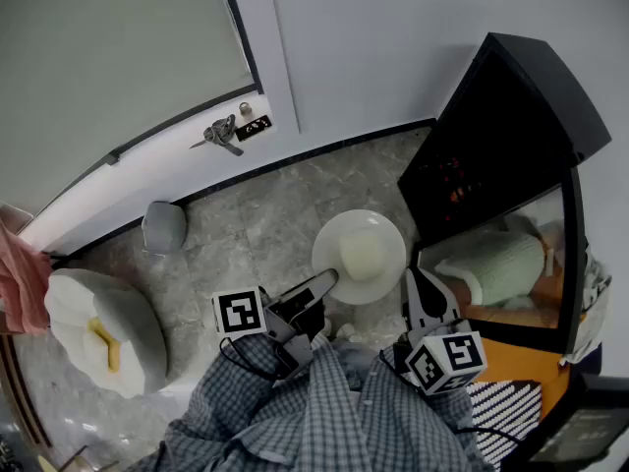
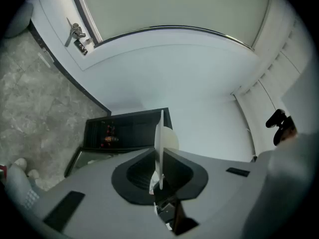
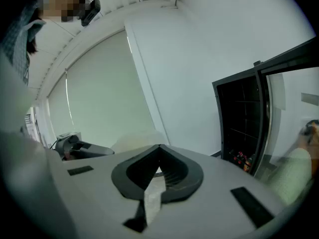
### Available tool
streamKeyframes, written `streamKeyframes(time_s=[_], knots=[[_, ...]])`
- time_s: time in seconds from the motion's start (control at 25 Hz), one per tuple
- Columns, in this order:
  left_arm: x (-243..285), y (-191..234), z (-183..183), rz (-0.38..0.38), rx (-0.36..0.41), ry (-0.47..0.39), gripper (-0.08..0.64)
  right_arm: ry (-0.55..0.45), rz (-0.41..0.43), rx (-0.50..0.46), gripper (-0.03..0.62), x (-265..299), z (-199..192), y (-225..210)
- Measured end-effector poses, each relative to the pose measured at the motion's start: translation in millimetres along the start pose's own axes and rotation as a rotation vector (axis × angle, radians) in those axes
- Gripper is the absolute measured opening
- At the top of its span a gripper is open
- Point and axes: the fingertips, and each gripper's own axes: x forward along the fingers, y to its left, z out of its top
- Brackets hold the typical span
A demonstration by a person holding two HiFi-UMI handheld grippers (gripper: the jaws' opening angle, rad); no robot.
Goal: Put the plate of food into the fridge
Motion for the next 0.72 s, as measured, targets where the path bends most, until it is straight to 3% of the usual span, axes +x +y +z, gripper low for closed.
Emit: streamKeyframes(time_s=[0.36,0.56,0.72], knots=[[-2.1,-0.1,-0.7,-0.008,-0.002,-0.009,0.034,0.009,-0.029,0.050,0.008,-4.0,-0.9,-3.4],[-4.1,1.2,-1.5,-0.007,-0.008,-0.019,0.034,0.018,0.019,0.291,0.008,-6.7,-5.9,-5.1],[-6.1,3.1,-2.5,-0.009,-0.019,-0.033,0.034,0.039,0.092,0.537,0.009,-7.3,-17.3,-2.8]])
